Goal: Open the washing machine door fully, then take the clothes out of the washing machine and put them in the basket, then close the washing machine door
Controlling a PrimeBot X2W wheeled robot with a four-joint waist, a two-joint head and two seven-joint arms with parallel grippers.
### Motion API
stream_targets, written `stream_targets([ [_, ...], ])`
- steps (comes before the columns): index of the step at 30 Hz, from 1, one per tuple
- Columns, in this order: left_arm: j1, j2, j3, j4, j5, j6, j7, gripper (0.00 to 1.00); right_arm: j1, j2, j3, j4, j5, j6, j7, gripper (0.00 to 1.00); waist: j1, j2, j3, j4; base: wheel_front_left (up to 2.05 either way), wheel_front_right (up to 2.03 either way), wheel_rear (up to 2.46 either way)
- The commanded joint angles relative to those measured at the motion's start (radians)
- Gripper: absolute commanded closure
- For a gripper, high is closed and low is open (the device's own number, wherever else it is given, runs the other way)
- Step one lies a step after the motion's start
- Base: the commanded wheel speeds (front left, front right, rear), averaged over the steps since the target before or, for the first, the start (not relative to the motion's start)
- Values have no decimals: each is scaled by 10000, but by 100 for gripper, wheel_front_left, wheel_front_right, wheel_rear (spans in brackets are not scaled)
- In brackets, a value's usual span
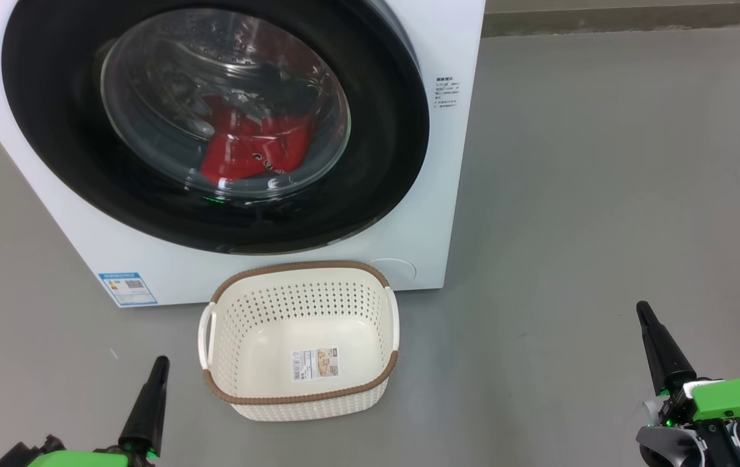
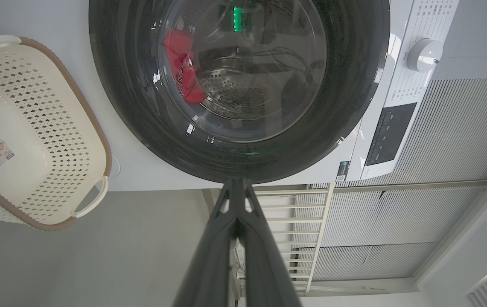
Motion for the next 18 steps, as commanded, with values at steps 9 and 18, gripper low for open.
stream_targets([
  [9,-397,106,345,-212,-72,-73,41,100,-425,-150,204,-257,58,-7,58,100,0,0,0,0,0,0,0],
  [18,-397,106,345,-212,-72,-73,41,100,-425,-150,204,-257,58,-7,58,100,0,0,0,0,0,0,0],
])
